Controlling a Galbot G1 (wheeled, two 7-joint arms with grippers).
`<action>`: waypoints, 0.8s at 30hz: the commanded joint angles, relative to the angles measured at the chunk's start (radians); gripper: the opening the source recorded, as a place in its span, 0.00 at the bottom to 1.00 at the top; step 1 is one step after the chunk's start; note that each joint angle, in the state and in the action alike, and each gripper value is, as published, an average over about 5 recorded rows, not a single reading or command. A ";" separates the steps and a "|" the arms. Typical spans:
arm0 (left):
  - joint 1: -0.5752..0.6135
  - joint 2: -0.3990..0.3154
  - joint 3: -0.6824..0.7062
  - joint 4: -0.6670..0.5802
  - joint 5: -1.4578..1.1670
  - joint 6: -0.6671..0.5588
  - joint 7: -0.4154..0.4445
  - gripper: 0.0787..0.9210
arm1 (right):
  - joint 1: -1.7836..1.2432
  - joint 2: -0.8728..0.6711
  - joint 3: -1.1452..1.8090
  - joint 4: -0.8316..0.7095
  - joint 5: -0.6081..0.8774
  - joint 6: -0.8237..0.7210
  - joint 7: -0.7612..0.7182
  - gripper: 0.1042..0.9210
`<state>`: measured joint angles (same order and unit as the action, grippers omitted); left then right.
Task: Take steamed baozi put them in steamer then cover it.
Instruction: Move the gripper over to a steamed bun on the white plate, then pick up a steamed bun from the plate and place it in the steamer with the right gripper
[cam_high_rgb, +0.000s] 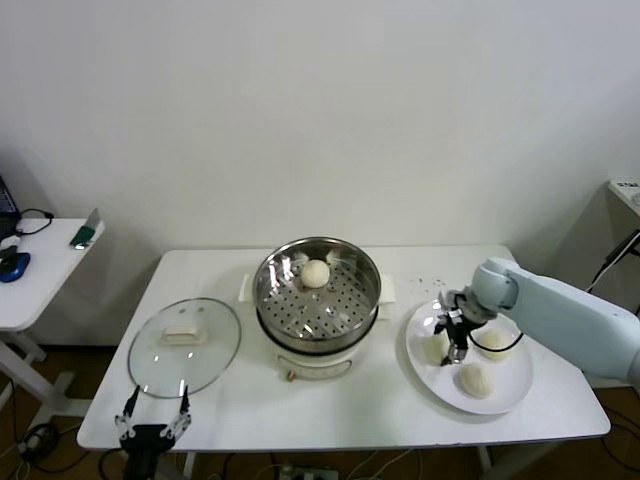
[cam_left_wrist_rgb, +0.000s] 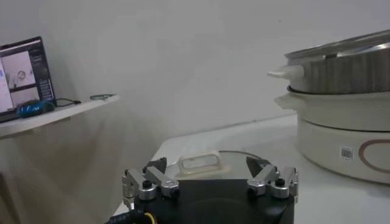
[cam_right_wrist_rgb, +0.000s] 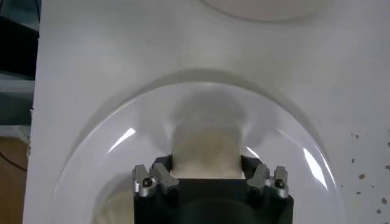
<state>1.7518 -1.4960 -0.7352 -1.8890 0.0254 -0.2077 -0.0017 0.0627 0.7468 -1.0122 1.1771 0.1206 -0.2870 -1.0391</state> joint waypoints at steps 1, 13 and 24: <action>0.001 0.000 0.001 -0.003 0.000 0.000 -0.001 0.88 | 0.043 -0.007 -0.018 0.003 0.020 0.002 -0.001 0.75; 0.018 -0.001 0.007 -0.022 -0.002 -0.002 -0.001 0.88 | 0.545 0.033 -0.340 0.025 0.295 0.012 -0.025 0.73; 0.027 0.004 0.032 -0.045 0.011 -0.004 0.003 0.88 | 0.890 0.335 -0.552 -0.075 0.617 0.015 -0.048 0.73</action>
<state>1.7787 -1.4937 -0.7098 -1.9289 0.0325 -0.2110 0.0008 0.7100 0.9312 -1.4171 1.1391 0.5432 -0.2762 -1.0771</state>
